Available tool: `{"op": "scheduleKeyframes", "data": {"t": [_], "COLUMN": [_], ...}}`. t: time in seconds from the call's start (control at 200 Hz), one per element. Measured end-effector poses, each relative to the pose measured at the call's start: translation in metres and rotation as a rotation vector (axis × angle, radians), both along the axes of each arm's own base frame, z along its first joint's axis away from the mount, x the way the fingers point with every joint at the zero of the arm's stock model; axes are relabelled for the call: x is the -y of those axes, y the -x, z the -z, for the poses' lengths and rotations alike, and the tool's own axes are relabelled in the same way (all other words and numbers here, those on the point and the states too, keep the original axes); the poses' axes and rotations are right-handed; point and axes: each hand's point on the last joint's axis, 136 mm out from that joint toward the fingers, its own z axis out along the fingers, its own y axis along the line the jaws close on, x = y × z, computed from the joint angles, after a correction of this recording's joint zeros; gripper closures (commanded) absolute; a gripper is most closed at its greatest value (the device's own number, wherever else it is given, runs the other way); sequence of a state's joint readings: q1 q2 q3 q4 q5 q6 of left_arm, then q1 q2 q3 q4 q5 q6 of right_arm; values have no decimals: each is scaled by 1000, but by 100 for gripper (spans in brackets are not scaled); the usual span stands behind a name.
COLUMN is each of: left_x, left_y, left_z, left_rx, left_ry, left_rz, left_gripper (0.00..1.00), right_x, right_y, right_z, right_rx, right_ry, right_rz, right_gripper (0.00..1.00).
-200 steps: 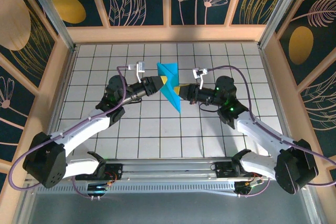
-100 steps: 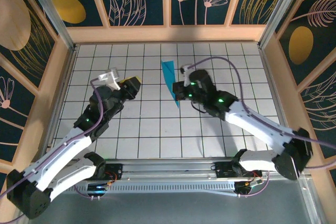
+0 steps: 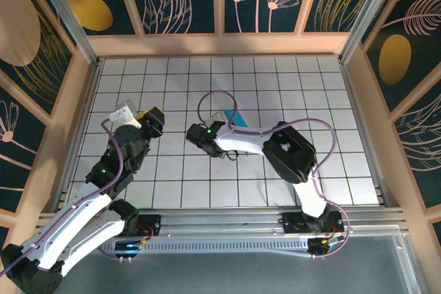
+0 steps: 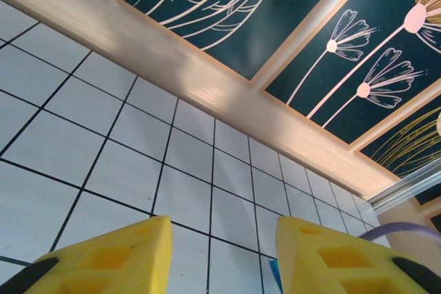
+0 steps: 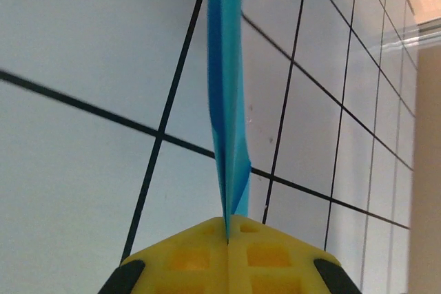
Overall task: Fold a paper plane with a square sheet of paper (fold left side to right side)
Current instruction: Turn over the paper at the center of the table.
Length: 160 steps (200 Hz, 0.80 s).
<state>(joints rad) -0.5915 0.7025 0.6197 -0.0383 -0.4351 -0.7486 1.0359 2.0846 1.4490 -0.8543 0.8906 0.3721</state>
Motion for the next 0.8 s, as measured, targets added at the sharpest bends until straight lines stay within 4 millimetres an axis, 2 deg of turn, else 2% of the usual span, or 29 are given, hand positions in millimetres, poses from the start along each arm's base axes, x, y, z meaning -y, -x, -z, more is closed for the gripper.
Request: {"op": "scheduleKeyframes", "data": {"t": [0.075,0.17,0.33,0.41,0.505,0.616,0.801], "left_x": [1,3,8,12,18,27,57], "left_y": [-1,-3,-7,-8,-10,-15,-25], "left_z": [4,9,18,24,31,42,68], "left_rx": [-11,-28,-57,-75,-98,-130,-205], "left_ry": [-8,-18,-33,-39,-48,-48,-13], "left_rz": [0,4,19,35,56,87,180], "left_gripper": [56,56,55,53,51,50,48], "right_x": [2,-2,-20,-27,-33,-31,-3], "right_y": [2,6,14,19,25,26,22], "right_z": [15,22,35,34,22,-5,-54], "right_rx": [-28,-68,-152,-190,-217,-213,-158], "right_ry": [40,30,-81,-152,-259,-401,-667], "right_rz": [-4,-18,-42,-50,-55,-48,-8], "right_gripper": [87,75,57,47,41,35,31]}}
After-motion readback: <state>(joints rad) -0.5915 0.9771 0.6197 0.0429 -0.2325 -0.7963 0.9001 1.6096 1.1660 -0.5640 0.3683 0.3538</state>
